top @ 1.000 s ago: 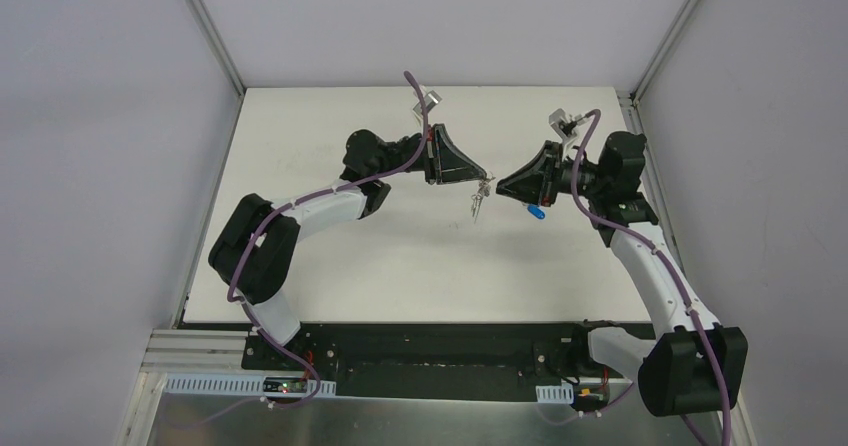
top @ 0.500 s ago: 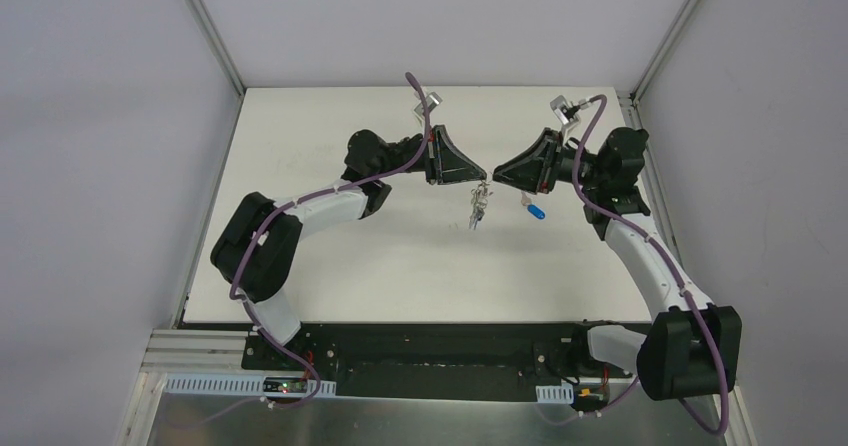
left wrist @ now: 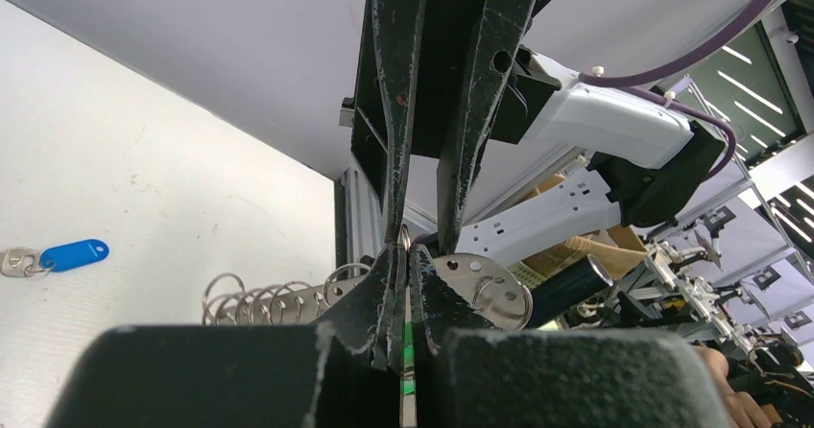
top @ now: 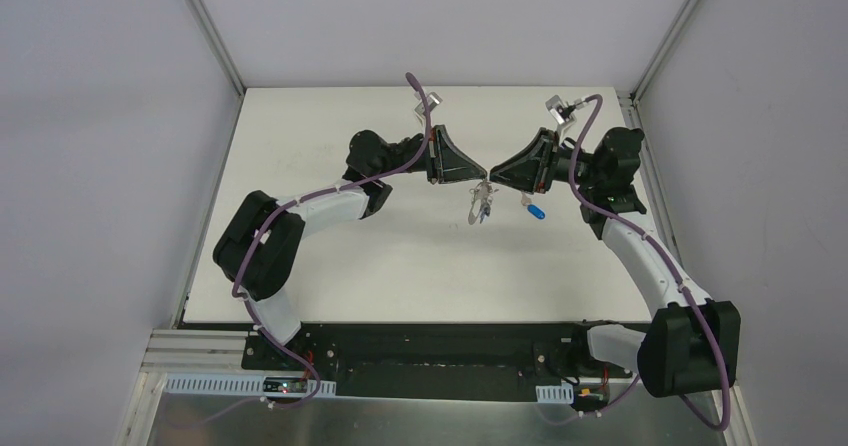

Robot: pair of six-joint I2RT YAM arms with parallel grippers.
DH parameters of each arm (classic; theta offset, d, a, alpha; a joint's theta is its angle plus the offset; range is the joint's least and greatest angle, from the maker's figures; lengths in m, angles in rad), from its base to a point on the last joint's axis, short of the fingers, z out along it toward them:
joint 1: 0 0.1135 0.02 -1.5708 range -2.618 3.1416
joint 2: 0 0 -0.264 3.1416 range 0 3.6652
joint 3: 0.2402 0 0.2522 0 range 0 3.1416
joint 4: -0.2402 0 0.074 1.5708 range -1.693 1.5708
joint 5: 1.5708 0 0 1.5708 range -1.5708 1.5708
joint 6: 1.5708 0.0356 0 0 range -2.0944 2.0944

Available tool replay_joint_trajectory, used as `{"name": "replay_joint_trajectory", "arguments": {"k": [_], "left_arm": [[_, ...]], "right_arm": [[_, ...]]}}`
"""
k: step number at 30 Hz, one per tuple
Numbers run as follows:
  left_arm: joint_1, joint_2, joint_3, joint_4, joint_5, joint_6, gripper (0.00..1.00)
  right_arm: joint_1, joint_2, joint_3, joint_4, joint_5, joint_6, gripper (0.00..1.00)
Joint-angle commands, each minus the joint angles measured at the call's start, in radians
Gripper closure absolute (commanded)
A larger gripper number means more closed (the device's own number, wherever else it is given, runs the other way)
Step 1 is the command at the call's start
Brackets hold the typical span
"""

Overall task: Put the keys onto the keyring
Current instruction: Adjust the keyring.

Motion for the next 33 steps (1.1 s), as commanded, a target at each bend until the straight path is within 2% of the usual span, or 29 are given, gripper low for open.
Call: {"name": "replay_joint_trajectory", "arguments": {"k": [1, 27, 33], "left_arm": [[0.005, -0.011, 0.017, 0.101, -0.015, -0.02, 1.0], [0.005, 0.01, 0.021, 0.126, -0.028, -0.04, 1.0], [0.005, 0.019, 0.02, 0.135, -0.028, -0.04, 1.0]], "right_arm": [[0.001, 0.0, -0.009, 0.025, 0.006, -0.032, 0.73], [-0.001, 0.015, -0.022, 0.049, 0.011, -0.003, 0.83], [0.001, 0.015, -0.022, 0.066, 0.007, 0.014, 0.9]]}}
